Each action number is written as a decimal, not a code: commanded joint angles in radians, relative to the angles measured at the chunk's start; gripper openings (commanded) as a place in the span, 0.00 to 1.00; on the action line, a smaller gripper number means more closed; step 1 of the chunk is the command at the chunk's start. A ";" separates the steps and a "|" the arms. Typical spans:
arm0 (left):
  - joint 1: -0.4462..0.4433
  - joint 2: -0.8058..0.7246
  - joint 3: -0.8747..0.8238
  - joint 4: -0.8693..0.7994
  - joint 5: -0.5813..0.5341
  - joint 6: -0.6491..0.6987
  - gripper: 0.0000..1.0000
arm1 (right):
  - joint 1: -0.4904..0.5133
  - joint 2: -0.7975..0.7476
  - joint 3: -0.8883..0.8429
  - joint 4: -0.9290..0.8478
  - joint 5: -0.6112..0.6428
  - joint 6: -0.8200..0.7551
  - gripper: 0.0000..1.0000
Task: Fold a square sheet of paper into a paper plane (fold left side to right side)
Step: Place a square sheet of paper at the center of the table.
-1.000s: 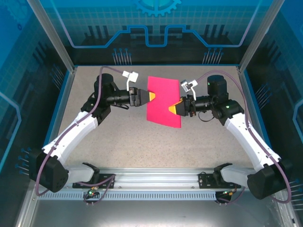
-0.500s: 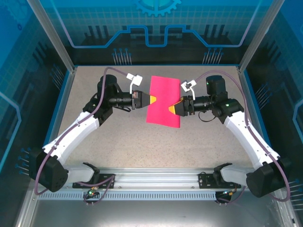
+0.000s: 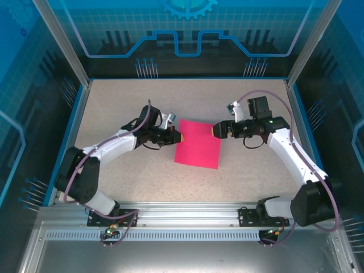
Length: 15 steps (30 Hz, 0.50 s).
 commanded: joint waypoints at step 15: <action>0.014 0.169 0.103 -0.242 -0.224 0.117 0.00 | 0.166 0.407 -0.032 0.218 0.154 0.228 0.39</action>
